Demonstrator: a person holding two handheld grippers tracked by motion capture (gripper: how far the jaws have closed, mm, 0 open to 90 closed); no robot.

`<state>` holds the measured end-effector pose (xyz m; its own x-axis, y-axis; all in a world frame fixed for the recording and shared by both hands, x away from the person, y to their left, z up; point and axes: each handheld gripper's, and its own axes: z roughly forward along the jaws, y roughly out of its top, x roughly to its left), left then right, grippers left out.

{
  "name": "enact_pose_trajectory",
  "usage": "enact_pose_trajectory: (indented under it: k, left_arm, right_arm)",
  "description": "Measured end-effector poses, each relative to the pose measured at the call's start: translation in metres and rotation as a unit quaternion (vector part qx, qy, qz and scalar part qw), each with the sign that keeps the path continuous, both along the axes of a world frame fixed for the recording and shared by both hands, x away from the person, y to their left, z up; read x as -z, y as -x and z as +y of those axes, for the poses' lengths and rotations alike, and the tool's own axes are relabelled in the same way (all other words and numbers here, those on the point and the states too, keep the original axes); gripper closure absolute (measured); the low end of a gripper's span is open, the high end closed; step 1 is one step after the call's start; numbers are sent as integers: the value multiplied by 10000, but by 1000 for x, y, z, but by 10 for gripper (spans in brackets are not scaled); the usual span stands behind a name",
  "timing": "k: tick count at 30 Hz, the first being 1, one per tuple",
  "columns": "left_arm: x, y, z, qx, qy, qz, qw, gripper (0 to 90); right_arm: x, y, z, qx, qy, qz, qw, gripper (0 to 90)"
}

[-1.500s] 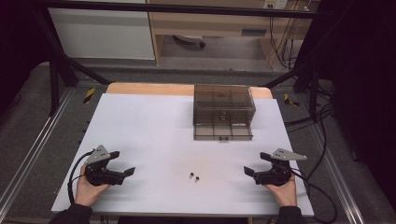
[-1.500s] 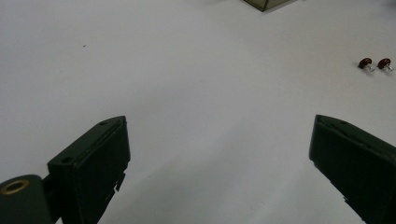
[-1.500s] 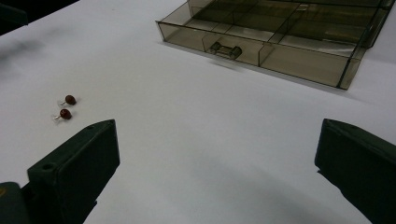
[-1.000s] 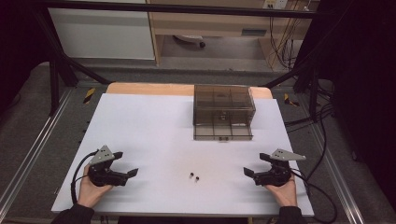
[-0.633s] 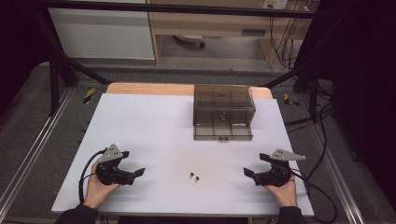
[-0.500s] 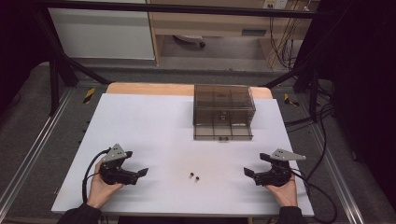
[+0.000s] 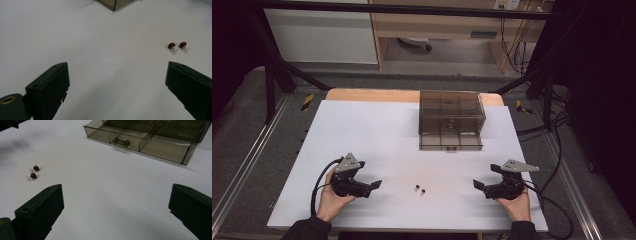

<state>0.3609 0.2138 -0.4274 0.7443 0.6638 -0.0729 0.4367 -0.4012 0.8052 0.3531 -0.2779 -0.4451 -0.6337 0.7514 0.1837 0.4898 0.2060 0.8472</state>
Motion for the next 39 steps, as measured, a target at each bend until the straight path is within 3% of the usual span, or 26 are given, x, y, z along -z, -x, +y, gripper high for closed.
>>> enact_pose_trajectory:
  k: [17, 24, 33, 39]
  left_arm:
    - [0, 1, -64, 392, -157, 71, 9991, 84]
    - [3, 1, -81, 473, -182, 133, 9986, 109]
    - [10, 2, -101, 488, -357, 258, 9978, 214]
    - [14, 4, -112, 499, -419, 333, 9973, 353]
  right_arm:
    - [1, 0, 0, -9, 90, 0, 10000, 4]
    - [1, 0, 0, -10, 100, 12, 9999, 5]
    - [1, 0, 1, -12, 104, 13, 9999, 4]
    - [1, 0, 0, -10, 108, 14, 9999, 4]
